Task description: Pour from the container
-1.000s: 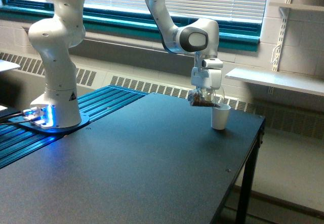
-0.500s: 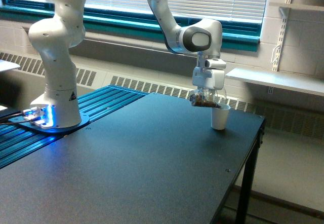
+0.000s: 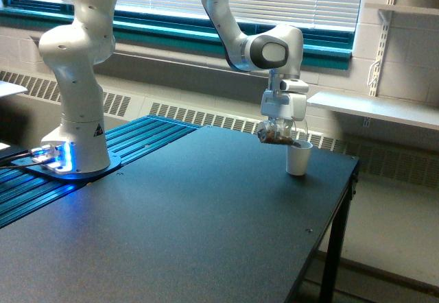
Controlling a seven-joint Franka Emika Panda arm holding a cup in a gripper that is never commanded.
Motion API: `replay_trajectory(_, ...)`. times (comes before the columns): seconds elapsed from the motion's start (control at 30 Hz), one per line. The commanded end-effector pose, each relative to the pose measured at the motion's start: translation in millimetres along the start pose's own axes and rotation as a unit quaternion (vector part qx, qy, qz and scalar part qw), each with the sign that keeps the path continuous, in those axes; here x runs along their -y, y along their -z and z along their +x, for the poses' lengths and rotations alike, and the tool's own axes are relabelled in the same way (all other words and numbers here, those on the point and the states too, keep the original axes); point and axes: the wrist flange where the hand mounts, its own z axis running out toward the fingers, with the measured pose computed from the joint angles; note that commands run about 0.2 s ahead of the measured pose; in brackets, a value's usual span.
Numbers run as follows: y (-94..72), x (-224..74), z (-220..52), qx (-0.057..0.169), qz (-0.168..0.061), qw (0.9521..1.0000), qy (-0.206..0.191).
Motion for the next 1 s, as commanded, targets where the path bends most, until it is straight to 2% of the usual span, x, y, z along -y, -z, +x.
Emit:
replay_trajectory(0.03,3.9,1.3,4.7,-0.001,-0.002,0.9999,0.012)
replay_trajectory(1.0,8.2,10.1,10.4,0.007,-0.008,0.9994,0.034)
